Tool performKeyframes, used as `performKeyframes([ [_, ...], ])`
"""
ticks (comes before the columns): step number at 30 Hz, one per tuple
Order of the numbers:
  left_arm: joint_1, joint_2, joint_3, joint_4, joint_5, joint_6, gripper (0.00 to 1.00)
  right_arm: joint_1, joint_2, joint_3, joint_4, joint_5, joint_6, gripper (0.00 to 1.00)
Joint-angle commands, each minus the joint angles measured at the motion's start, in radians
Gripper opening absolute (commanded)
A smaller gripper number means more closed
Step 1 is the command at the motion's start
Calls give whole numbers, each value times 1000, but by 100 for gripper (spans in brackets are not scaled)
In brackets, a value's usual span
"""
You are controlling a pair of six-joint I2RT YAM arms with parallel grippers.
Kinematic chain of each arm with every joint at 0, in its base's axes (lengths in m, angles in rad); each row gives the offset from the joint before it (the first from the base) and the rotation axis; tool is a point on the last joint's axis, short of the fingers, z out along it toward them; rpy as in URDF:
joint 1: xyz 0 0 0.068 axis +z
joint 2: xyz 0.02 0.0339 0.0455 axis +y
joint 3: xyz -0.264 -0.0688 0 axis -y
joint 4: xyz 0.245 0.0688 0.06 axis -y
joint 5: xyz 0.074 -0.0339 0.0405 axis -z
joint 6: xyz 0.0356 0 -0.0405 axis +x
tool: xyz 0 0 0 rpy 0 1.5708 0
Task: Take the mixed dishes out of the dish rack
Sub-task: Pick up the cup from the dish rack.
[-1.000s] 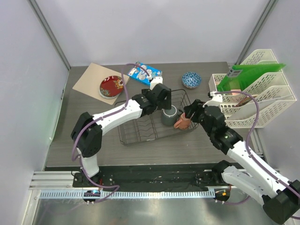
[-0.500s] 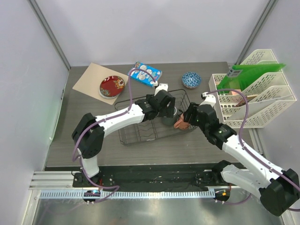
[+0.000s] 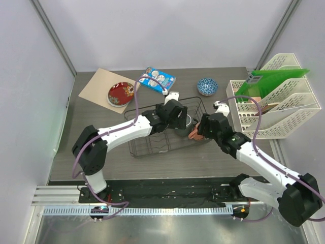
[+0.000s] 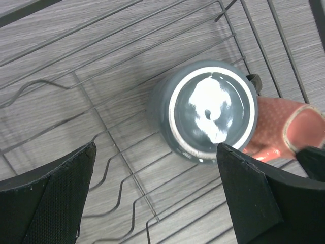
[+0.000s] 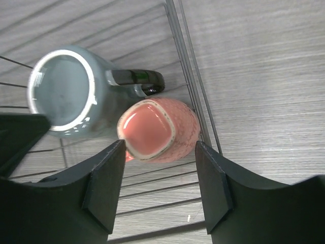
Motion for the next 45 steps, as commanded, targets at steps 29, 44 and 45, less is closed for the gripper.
performKeyframes([
  [29,3,-239,-164,96,51,-89,100,10,167,42,120,27,-22,85],
  [44,3,-225,-177,96,54,-102,100,10,230,14,140,127,-14,59],
  [45,3,-224,-178,94,54,-103,100,10,227,11,140,132,-13,54],
])
